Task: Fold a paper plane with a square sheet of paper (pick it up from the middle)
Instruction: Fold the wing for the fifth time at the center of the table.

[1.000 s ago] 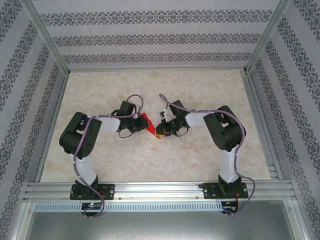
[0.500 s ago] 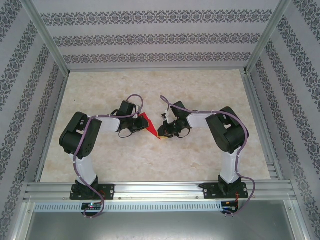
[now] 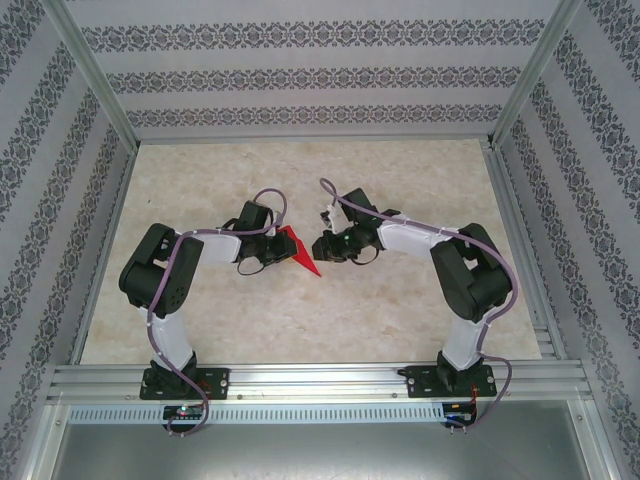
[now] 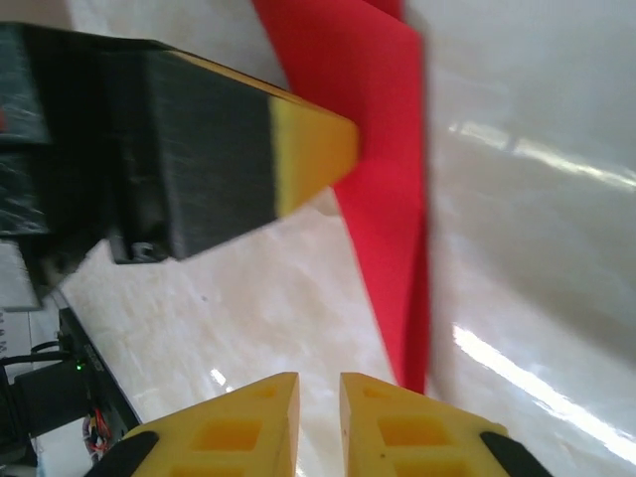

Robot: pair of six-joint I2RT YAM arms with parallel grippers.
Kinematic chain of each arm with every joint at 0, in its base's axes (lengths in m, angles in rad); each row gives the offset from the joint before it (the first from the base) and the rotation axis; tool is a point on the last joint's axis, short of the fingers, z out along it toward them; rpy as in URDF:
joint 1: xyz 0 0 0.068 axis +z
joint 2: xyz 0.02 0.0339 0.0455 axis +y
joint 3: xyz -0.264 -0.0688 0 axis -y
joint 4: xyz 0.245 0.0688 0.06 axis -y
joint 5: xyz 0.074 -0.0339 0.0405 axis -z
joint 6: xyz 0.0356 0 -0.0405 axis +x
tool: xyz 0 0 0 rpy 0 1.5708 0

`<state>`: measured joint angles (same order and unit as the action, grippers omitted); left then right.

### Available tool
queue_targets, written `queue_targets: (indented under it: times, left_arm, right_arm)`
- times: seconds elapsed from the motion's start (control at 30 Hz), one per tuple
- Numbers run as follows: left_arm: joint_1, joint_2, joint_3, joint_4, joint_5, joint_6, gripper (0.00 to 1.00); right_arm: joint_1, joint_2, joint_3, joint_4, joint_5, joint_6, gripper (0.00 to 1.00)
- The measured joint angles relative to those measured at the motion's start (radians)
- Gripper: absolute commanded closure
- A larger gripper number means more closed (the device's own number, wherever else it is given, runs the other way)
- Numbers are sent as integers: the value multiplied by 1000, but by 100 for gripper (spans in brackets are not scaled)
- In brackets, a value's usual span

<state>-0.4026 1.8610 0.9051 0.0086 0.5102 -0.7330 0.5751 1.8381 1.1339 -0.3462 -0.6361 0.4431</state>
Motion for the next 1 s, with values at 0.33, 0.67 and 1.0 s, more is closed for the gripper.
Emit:
queue_targets:
  times: [0.33, 0.67, 1.0]
  left_arm:
    - [0, 3, 8, -14, 0, 0, 89]
    - [0, 6, 18, -30, 0, 0, 89]
    - [0, 10, 24, -40, -1, 0, 89]
  right_arm:
    - [58, 149, 116, -37, 7, -19, 91]
    - [57, 195, 126, -72, 14, -28, 92]
    - [25, 193, 72, -34, -20, -39, 92]
